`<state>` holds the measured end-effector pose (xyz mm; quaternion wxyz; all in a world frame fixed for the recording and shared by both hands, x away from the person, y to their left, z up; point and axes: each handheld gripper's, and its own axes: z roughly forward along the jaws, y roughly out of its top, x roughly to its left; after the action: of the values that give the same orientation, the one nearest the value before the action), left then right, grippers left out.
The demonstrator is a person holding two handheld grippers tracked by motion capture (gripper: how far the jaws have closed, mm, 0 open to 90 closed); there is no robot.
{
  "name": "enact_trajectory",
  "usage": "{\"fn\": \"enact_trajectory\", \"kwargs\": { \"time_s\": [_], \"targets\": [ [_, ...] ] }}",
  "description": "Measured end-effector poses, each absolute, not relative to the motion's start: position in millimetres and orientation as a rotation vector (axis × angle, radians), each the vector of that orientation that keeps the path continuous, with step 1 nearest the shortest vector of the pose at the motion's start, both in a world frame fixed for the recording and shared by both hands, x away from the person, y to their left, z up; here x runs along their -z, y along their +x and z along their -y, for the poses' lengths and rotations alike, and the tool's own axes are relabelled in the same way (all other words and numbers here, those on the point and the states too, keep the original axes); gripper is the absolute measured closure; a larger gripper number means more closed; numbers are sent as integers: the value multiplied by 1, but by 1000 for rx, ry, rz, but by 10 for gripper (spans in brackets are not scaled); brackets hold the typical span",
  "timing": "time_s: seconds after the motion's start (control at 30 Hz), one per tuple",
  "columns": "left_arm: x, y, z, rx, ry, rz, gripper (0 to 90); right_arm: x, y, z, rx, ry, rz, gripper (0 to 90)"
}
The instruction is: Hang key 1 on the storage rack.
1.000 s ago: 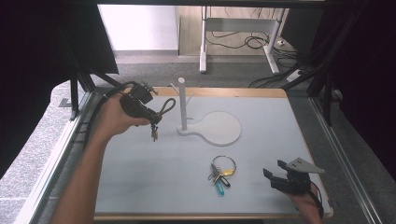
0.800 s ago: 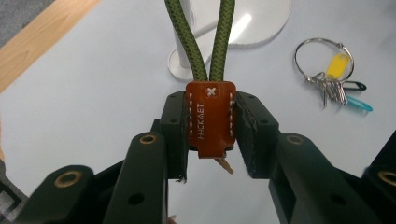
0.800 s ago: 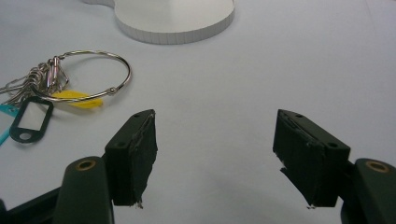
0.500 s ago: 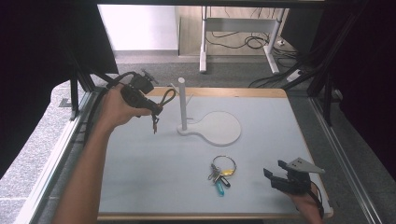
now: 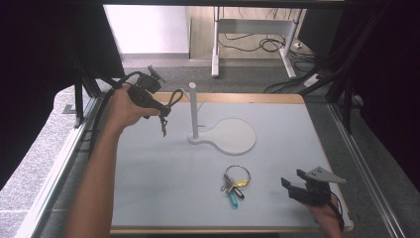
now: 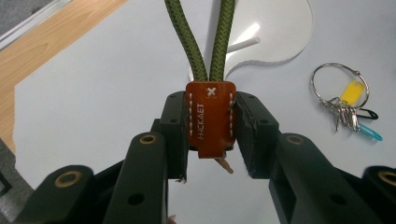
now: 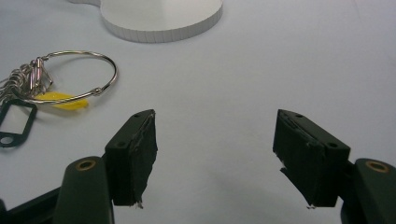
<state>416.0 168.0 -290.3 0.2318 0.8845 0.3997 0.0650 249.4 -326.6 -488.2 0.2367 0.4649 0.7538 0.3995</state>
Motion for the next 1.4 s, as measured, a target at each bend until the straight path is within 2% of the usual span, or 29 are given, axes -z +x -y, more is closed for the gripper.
{"fn": "enact_trajectory", "kwargs": {
  "time_s": [0.67, 1.4],
  "targets": [
    [288, 429, -180, -149, 2365, -1134, 663, 487, 248, 322, -1091, 1269, -2076, 305],
    [305, 452, -164, -102, 2352, -1170, 663, 489, 249, 322, -1077, 1279, -2085, 305]
  ]
}}
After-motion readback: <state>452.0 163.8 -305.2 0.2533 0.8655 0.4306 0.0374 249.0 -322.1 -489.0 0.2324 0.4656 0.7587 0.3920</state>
